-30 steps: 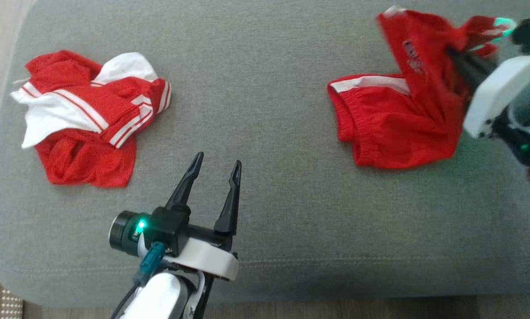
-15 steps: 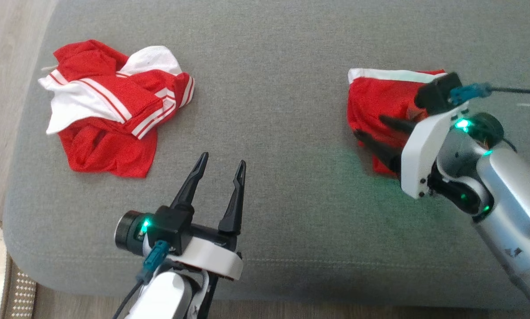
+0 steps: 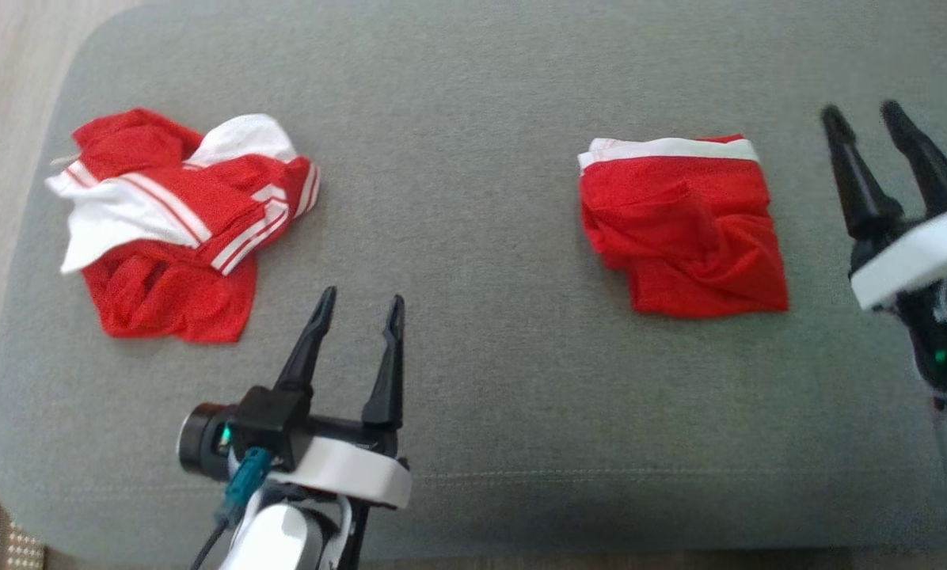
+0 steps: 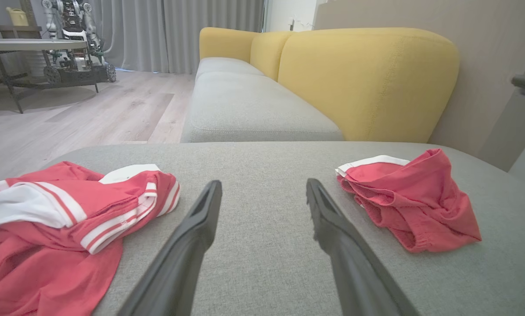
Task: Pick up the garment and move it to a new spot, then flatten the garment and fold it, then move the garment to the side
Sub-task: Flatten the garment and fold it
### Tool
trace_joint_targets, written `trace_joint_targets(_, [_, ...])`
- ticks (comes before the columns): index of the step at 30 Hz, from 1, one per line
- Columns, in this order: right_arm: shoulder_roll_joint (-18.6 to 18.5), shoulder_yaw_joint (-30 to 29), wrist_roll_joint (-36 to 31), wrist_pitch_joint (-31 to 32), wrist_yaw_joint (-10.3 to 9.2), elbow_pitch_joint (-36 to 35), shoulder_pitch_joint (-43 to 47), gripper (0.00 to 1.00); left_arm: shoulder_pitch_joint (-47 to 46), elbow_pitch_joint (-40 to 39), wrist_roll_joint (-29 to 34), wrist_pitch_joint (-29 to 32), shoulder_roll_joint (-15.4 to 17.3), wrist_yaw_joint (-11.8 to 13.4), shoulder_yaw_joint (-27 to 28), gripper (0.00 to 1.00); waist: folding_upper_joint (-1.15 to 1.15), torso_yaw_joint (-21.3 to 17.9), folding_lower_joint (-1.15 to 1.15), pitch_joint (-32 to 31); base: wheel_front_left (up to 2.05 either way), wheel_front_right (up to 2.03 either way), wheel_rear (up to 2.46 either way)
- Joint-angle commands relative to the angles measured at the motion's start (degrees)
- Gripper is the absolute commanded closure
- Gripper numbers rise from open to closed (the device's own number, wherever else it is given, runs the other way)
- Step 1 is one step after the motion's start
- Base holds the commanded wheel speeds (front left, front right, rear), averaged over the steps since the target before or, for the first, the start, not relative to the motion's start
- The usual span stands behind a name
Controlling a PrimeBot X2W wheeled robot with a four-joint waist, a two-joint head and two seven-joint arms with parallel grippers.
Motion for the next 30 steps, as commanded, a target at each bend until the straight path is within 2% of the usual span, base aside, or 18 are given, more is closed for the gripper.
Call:
trace_joint_targets(1, [-0.03, -0.07, -1.22, -1.54, -0.01, -1.65, 0.43, 0.0, -0.65, -2.21, -0.03, -0.7, -0.37, 0.22, 2.27, 0.0, 0.0, -0.88, 0.0, -0.43, 0.0, 0.0, 0.0])
trace_joint_targets(3, [0.99, -1.24, -2.81, -3.88, -0.01, -0.48, 2.65, 0.03, -0.22, -2.4, -0.02, -0.7, -0.52, 0.24, 2.64, 0.0, 0.0, -1.64, 0.0, -0.6, 0.0, 0.0, 0.0])
trace_joint_targets(4, [1.33, -1.31, -3.63, -4.67, -0.01, 0.23, 3.54, 0.54, -0.1, -2.44, 0.03, -0.7, -0.58, 0.18, 2.69, 0.0, 0.0, -1.88, 0.0, -0.58, 0.0, 0.0, 0.0])
trace_joint_targets(5, [1.29, -0.81, -4.72, -5.23, -0.01, 0.98, 4.17, 1.0, -0.07, -2.47, 0.12, -0.7, -0.64, 0.06, 2.66, 0.0, 0.0, -2.01, 0.0, -0.51, 0.0, 0.0, 0.0])
trace_joint_targets(8, [0.57, 1.49, -7.95, -6.83, -0.01, 4.15, 3.88, 1.0, -0.29, -2.34, 0.45, -0.7, -0.79, -0.46, 2.32, 0.0, 0.0, -1.85, 0.0, -0.24, 0.0, 0.0, 0.0])
trace_joint_targets(12, [-1.67, 5.95, -12.02, -8.5, -0.01, 10.52, -1.26, 1.0, -0.94, -1.76, 0.76, -0.7, -0.97, -1.42, 1.72, 0.0, 0.0, -0.3, 0.0, 0.57, 0.0, 0.0, 0.0])
trace_joint_targets(17, [-4.42, 15.24, -13.45, -8.15, -0.01, 20.6, -10.13, 1.0, -1.36, -0.77, 0.91, -0.7, -1.25, -2.2, 0.58, 0.0, 0.0, 2.09, 0.0, 1.93, 0.0, 0.0, 0.0])
trace_joint_targets(19, [-4.96, 19.71, -12.87, -8.14, -0.01, 24.36, -12.81, 1.0, -1.72, -0.31, 0.87, -0.7, -1.38, -2.51, -0.04, 0.0, 0.0, 2.97, 0.0, 2.33, 0.0, 0.0, 0.0])
trace_joint_targets(22, [-3.88, 25.02, -9.22, -7.86, -0.01, 28.47, -14.79, 1.0, -2.16, 0.17, 0.65, -0.7, -1.55, -2.69, -0.73, 0.0, 0.0, 3.91, 0.0, 2.6, 0.0, 0.0, 0.0])
trace_joint_targets(30, [0.0, 34.5, -1.36, -10.95, -0.01, 30.28, -13.67, 1.0, -2.0, 0.29, 0.37, -0.7, -1.74, -2.14, -0.82, 0.0, 0.0, 3.62, 0.0, 2.07, 0.0, 0.0, 0.0])
